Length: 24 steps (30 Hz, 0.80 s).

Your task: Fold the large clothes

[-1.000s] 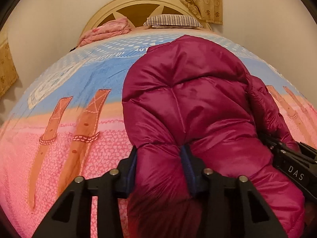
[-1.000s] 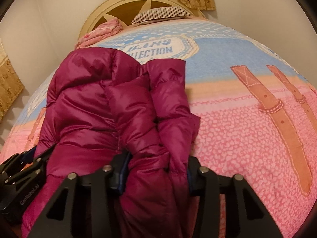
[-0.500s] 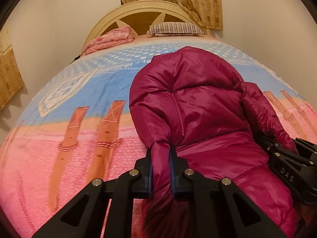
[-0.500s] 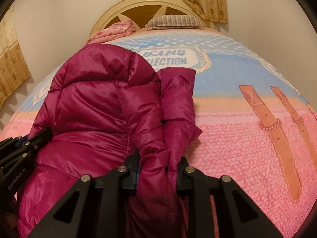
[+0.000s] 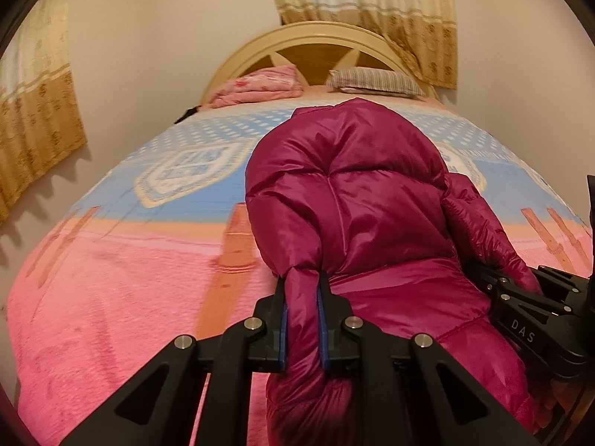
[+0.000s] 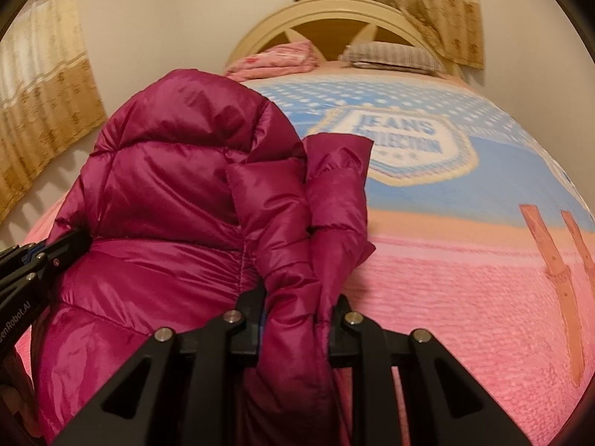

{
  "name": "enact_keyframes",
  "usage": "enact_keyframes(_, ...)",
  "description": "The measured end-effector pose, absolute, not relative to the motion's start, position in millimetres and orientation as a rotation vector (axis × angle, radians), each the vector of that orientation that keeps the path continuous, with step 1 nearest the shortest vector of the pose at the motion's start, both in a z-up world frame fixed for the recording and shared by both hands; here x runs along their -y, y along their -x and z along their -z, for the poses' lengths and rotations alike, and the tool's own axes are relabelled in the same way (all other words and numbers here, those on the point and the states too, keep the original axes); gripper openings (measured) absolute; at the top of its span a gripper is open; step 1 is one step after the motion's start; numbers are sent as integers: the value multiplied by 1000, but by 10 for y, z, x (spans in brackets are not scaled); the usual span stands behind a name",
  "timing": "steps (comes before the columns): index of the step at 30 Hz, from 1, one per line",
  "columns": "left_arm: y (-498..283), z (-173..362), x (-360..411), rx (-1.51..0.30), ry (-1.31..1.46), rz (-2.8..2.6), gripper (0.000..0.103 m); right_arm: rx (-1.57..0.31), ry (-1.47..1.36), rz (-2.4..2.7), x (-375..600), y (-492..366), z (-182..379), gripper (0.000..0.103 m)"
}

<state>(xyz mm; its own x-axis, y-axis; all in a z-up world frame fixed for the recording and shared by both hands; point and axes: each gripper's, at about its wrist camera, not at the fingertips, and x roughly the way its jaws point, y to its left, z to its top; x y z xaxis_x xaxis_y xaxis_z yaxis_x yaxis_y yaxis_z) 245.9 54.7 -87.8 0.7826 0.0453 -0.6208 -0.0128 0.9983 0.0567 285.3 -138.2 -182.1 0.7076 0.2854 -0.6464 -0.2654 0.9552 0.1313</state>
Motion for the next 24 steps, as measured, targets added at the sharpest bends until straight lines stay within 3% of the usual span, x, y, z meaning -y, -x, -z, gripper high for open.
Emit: enact_keyframes(24, -2072, 958, -1423, -685, 30, -222, 12, -692, 97, -452, 522, -2742, 1777, 22)
